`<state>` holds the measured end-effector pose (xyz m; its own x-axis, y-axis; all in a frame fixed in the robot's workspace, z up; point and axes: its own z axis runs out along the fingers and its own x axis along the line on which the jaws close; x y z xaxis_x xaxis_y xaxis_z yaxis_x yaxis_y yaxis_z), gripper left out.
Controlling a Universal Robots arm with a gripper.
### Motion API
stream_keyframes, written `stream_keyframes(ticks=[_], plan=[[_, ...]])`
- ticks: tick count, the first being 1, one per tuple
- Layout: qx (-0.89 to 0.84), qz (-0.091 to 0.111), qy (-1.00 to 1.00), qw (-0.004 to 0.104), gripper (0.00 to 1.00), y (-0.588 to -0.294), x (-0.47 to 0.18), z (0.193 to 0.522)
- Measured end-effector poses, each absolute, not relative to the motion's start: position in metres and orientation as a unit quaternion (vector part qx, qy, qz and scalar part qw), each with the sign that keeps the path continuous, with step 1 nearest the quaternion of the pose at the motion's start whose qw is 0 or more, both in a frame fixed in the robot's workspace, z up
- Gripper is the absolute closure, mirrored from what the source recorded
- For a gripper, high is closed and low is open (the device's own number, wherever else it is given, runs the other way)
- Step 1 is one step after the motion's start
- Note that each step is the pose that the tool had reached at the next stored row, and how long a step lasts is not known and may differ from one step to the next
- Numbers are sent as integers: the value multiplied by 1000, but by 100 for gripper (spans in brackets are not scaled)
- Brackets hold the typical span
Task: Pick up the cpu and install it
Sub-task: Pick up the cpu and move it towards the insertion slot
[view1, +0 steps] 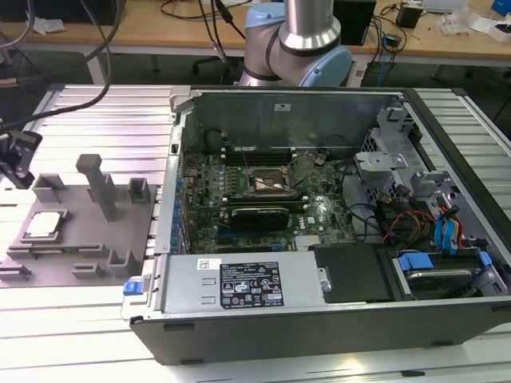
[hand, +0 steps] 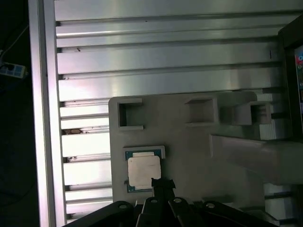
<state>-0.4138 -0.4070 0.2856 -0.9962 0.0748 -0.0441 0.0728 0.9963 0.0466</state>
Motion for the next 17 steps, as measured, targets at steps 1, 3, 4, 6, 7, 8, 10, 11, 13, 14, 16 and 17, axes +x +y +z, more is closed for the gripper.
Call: stream_keyframes(ticks=[1, 3, 4, 6, 7, 8, 10, 11, 13, 14, 16, 17], plan=[[37, 22, 999, 22, 89, -408, -414, 283], [37, 22, 999, 18, 89, -410, -414, 275], [37, 22, 999, 17, 89, -411, -414, 274], [37, 22, 999, 15, 89, -412, -414, 268], [37, 22, 999, 14, 89, -413, -414, 267], [37, 22, 999, 14, 89, -414, -414, 264], [37, 22, 999, 12, 89, -416, -414, 258], [37, 22, 999, 12, 89, -417, -414, 256], [37, 22, 999, 10, 89, -419, -414, 253], [37, 22, 999, 10, 89, -419, -414, 251], [37, 22, 999, 8, 89, -421, -414, 247], [37, 22, 999, 7, 89, -422, -414, 245]])
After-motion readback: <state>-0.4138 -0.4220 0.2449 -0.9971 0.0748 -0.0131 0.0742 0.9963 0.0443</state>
